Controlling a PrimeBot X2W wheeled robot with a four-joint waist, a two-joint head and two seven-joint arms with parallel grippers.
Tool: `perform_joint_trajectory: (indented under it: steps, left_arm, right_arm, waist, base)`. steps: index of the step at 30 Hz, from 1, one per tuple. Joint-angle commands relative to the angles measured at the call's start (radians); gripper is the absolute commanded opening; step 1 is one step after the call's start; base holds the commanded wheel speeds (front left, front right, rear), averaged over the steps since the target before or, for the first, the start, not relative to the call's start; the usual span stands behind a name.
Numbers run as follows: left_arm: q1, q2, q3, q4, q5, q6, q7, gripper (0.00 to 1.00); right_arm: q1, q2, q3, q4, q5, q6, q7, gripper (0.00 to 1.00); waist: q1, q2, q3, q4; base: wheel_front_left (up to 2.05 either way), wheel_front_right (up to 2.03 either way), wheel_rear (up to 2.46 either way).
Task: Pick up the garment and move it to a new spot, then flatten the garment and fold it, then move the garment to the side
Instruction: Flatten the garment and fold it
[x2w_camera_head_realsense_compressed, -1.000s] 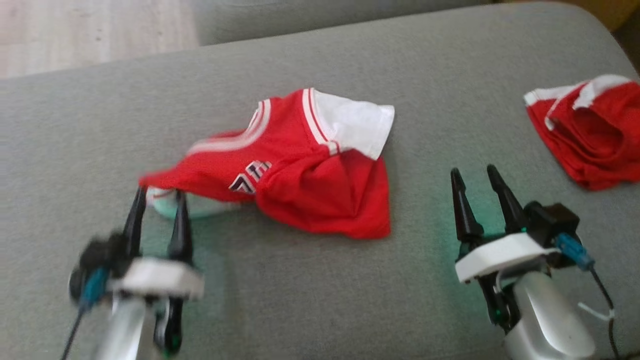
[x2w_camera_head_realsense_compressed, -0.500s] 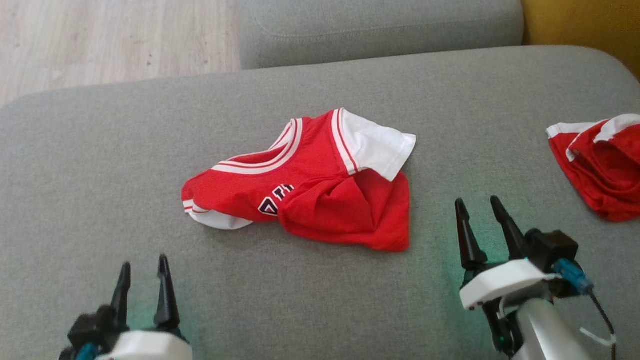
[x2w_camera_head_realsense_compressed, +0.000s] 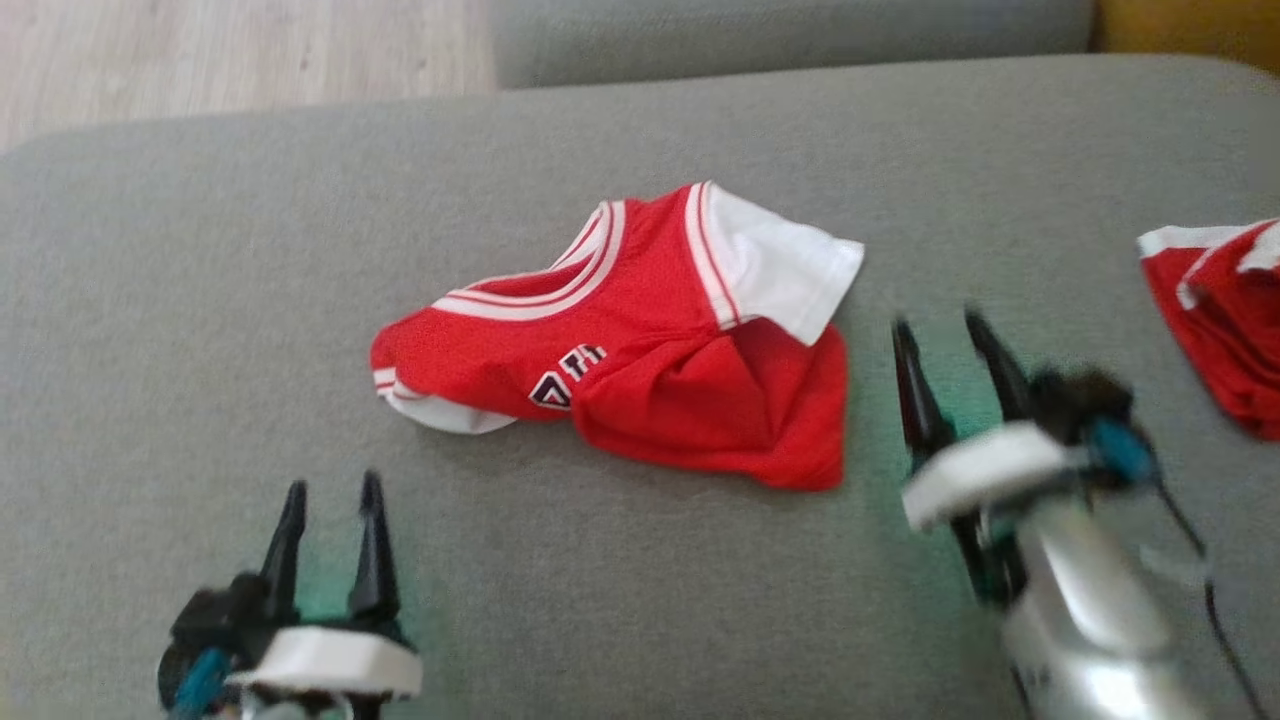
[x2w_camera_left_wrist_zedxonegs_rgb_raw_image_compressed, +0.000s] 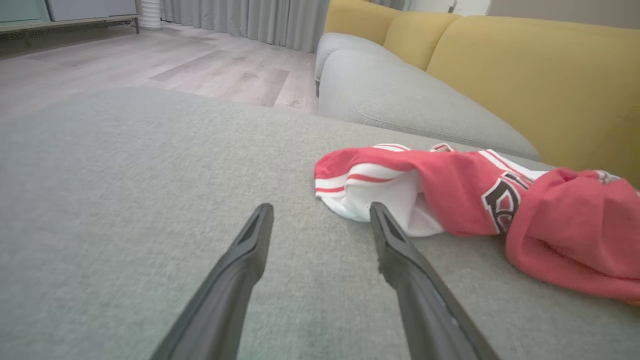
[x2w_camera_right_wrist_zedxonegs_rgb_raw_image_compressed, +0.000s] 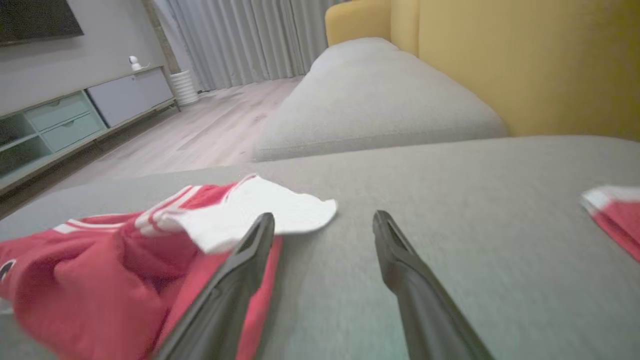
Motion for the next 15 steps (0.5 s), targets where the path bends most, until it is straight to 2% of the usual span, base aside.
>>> perform_joint_trajectory:
  steps: [1, 8, 15]
  left_arm:
    - [-0.058, 0.002, 0.007, -0.036, -0.012, -0.004, -0.009, 1.00]
    - [-0.121, 0.002, -0.112, -0.037, -0.068, -0.008, -0.009, 1.00]
    - [-0.148, 0.002, -0.184, -0.035, -0.091, -0.009, -0.010, 1.00]
  right_arm:
    - [-0.135, 0.001, 0.031, 0.005, -0.037, 0.007, -0.006, 1.00]
    - [-0.384, -0.039, -0.048, 0.239, -0.201, 0.007, 0.062, 1.00]
    - [-0.464, -0.073, -0.159, 0.428, -0.323, 0.007, 0.132, 1.00]
  waist:
    - [0.0000, 0.0000, 0.049, 0.043]
    - [0.0000, 0.0000, 0.143, 0.152]
    - [0.0000, 0.0000, 0.190, 0.216]
  base:
    - [0.00, 0.00, 0.00]
    - [0.00, 0.00, 0.00]
    - [0.00, 0.00, 0.00]
